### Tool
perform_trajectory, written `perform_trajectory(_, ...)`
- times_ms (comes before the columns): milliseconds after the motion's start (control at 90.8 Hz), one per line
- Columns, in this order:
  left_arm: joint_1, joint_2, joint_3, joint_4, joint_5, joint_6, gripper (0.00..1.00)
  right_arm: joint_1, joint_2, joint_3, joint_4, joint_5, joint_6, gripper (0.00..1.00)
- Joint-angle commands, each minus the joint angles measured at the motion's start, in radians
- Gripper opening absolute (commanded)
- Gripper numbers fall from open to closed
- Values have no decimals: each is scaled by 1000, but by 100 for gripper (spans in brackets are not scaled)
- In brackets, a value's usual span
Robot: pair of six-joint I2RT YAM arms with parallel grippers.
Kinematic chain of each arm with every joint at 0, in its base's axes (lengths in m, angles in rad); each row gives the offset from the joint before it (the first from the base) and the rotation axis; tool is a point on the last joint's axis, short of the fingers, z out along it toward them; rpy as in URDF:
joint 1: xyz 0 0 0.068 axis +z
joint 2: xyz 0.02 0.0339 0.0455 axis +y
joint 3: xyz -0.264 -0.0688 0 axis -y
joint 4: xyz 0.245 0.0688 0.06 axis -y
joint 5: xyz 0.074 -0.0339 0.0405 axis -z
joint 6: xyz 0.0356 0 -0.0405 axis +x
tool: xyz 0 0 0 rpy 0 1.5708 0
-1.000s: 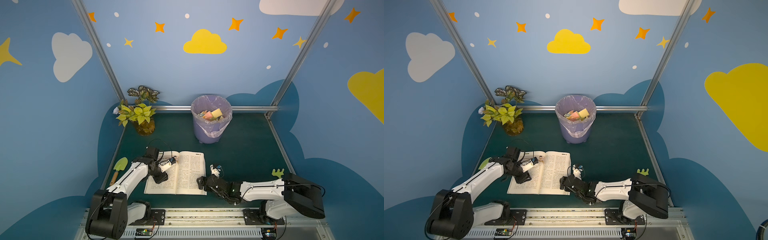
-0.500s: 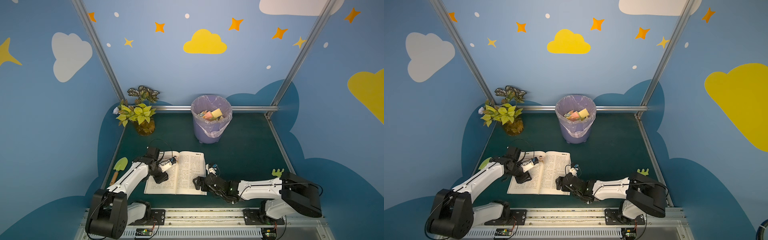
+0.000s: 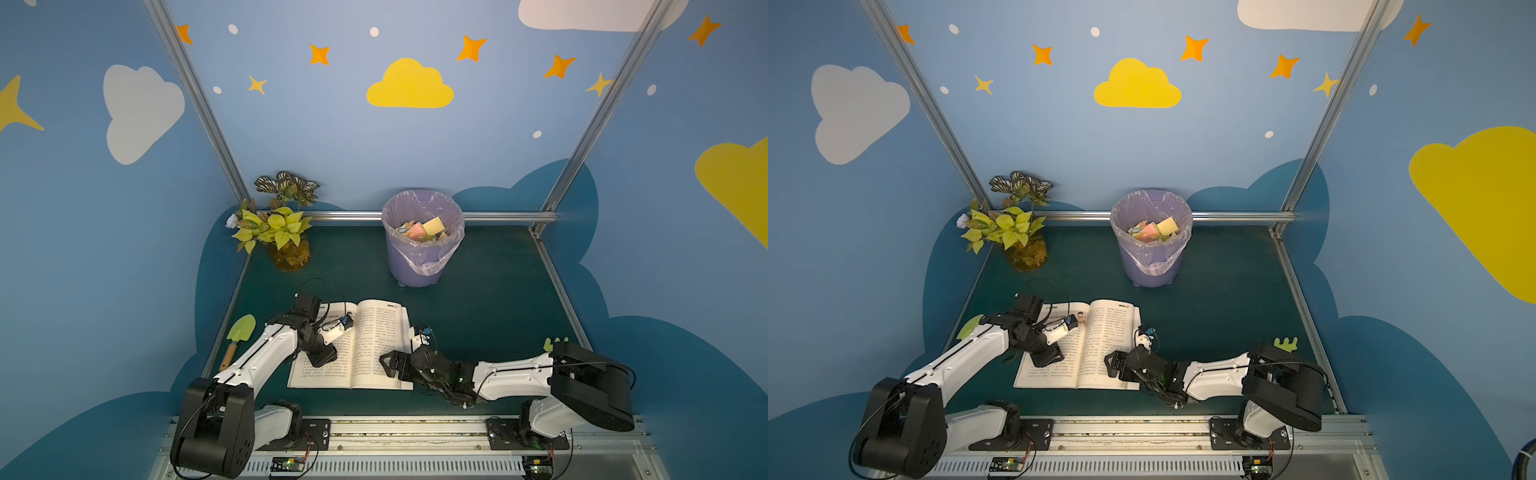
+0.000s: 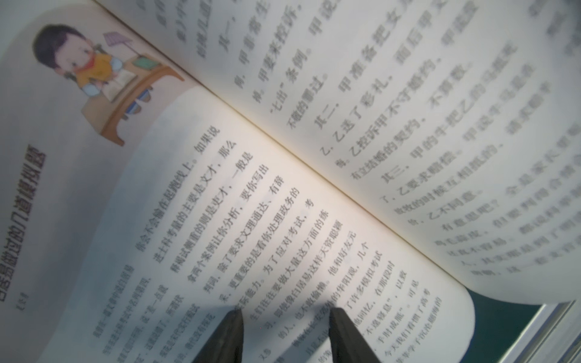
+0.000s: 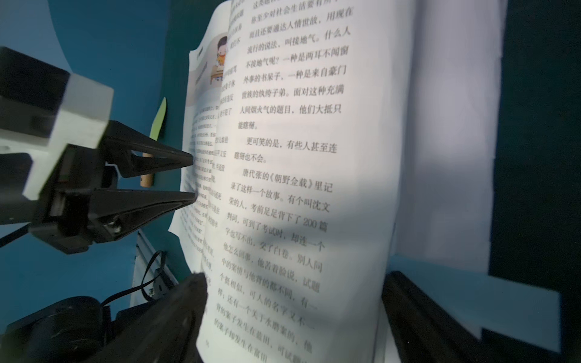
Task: Peel off the used sticky note
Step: Turn the page of the book at the center of the board.
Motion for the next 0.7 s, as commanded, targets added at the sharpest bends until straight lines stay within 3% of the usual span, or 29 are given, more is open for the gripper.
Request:
perform_trajectory(0, -5, -2, -3, -1, 0, -4, 48, -6, 5, -20, 178, -52, 35, 93)
perform_trajectory(694, -8, -16, -10, 0, -2, -6, 48, -4, 98, -4, 447, -168, 40, 93)
